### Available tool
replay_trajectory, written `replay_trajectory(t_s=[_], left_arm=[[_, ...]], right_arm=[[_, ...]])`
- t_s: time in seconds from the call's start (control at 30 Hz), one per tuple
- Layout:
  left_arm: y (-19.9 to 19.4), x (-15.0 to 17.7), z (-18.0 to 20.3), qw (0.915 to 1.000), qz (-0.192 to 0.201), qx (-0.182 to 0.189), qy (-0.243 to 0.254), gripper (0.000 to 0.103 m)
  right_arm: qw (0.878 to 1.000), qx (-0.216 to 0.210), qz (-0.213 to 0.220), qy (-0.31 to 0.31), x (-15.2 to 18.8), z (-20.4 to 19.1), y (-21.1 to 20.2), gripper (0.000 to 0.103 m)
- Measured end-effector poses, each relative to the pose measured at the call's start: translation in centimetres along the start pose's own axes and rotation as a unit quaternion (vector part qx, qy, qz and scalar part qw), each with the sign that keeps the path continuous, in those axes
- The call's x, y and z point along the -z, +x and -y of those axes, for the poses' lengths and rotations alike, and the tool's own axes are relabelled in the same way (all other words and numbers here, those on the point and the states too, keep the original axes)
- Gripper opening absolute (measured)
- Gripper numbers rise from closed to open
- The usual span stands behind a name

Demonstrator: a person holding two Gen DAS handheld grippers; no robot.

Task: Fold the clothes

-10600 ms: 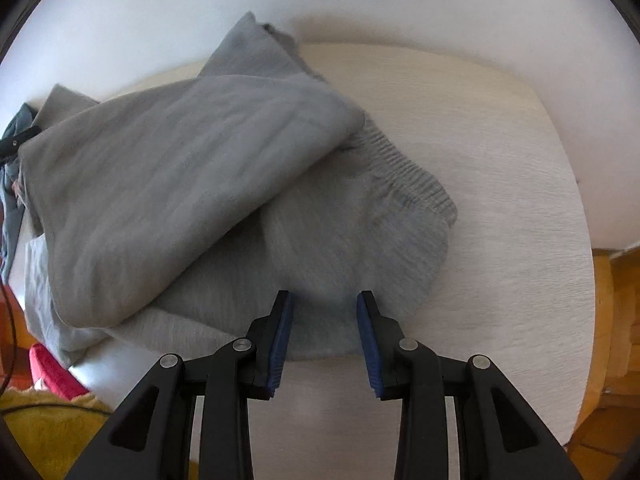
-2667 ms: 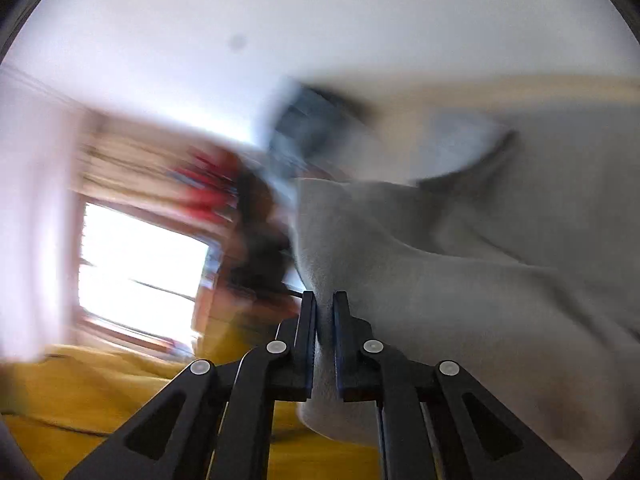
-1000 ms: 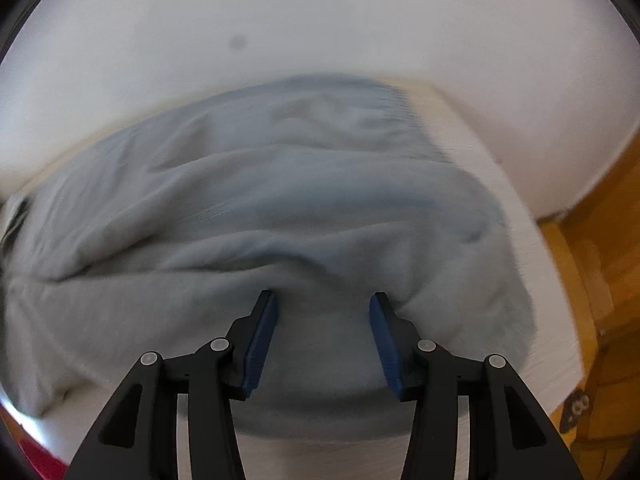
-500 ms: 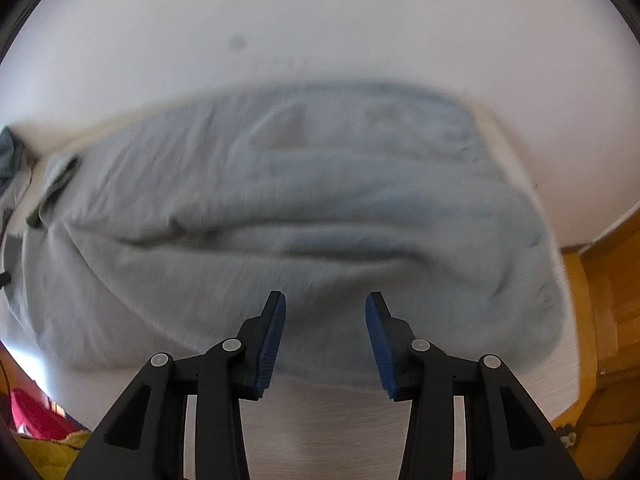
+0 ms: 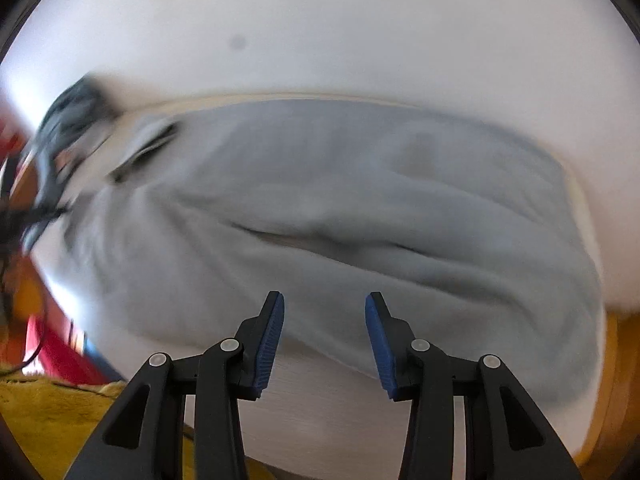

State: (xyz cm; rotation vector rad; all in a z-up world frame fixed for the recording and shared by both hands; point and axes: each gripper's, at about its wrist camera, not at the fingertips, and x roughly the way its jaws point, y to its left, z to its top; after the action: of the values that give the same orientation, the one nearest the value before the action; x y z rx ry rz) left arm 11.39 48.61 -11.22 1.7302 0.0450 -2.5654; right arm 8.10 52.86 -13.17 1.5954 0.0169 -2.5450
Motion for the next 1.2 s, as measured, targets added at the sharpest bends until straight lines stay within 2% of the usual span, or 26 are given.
replay_trajectory(t_s=[0.17,0.37,0.57,0.63,0.67,0.7,0.8,0.83,0.93,1.0,1.07,1.13,1.2], left_arm=[[-0.2,-0.2,0.7,0.9998,-0.014,0.002,0.01,0.046],[0.4,-0.3,0.8,0.9995,-0.029,0.014,0.009,0.047],[0.8,-0.1,1.2,0.9987,-0.036,0.022,0.026,0.047],[0.9,-0.1,1.2,0.9987,-0.035,0.024,0.027,0.048],[0.9,-0.2,1.2,0.9988,-0.033,0.024,0.028,0.048],[0.8,-0.2,1.2,0.9988,-0.028,0.028,0.029,0.046],[0.6,-0.3,1.3,0.9981,-0.02,0.048,0.033,0.004],[0.3,-0.6,1.0,0.9972,-0.02,0.068,0.02,0.004],[-1.8,-1.8,0.4,0.9962,0.019,0.084,0.009,0.004],[-4.5,-2.8,-0.5,0.9921,0.06,0.11,-0.004,0.004],[-7.3,-3.4,-1.4,0.9884,0.101,0.113,-0.01,0.004],[-9.4,-3.2,-2.7,0.9851,0.131,0.11,-0.015,0.004],[-9.9,-3.3,-4.1,0.9835,0.142,0.111,-0.021,0.004]], right_arm=[[0.997,-0.024,-0.024,-0.069,-1.3,-5.8,3.2,0.043],[0.996,-0.028,-0.048,-0.077,-3.5,-6.2,7.9,0.043],[0.996,-0.033,-0.056,-0.063,-4.4,-7.5,9.1,0.043],[0.996,-0.034,-0.054,-0.06,-4.6,-7.8,9.4,0.036],[0.996,-0.034,-0.053,-0.059,-4.6,-7.9,9.4,0.02],[0.996,-0.035,-0.052,-0.058,-4.6,-7.8,9.4,0.011],[0.997,-0.039,-0.041,-0.053,-5.2,-7.7,8.9,0.005],[0.998,-0.035,-0.028,-0.05,-5.5,-7.8,8.2,0.004],[0.999,-0.031,0.023,-0.03,-6.4,-7.6,5.0,0.003],[0.996,-0.048,0.069,-0.024,-6.0,-7.4,1.3,0.003],[0.991,-0.069,0.105,-0.04,-4.8,-7.6,-2.2,0.003],[0.987,-0.095,0.108,-0.063,-3.8,-8.2,-3.5,0.003],[0.984,-0.12,0.077,-0.103,-1.8,-9.5,-3.0,0.003]])
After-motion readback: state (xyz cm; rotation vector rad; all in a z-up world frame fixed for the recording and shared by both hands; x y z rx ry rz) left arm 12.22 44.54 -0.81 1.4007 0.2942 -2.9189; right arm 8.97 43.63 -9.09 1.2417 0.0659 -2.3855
